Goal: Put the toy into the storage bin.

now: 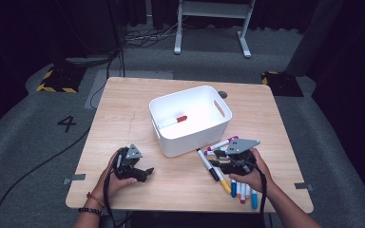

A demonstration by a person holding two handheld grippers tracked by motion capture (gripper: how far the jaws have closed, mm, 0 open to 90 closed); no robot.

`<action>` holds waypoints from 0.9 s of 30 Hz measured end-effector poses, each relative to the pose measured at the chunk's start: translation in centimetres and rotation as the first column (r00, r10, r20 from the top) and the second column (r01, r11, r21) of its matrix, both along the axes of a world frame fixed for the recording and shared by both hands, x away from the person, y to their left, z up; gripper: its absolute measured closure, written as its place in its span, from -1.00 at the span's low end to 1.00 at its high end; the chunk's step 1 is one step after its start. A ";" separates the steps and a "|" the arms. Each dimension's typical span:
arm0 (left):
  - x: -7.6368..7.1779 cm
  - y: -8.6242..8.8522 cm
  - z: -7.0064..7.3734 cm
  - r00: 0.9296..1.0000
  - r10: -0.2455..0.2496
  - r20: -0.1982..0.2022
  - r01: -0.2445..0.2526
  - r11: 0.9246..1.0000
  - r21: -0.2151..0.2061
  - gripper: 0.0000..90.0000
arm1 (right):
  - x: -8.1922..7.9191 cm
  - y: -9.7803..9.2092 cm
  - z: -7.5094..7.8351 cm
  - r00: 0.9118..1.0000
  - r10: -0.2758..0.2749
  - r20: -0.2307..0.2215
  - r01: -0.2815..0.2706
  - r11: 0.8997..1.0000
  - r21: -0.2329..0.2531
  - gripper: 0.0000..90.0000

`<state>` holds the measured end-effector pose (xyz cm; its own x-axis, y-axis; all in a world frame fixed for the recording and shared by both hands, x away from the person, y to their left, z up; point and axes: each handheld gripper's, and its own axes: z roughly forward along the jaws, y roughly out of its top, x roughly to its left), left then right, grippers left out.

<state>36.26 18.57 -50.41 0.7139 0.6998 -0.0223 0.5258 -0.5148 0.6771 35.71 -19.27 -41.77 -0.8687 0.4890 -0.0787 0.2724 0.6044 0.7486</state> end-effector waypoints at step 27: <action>0.0 0.0 0.0 1.000 0.003 -0.001 -0.003 1.000 -0.002 -0.74 | 0.0 1.4 -6.7 0.993 -0.008 -0.116 -0.011 0.987 -0.158 0.42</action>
<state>36.24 18.55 -50.42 0.7116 0.7021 -0.0245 0.5282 -0.5117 0.6777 35.67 -17.91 -48.43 -0.8772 0.4772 -0.0536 0.3507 0.7129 0.6073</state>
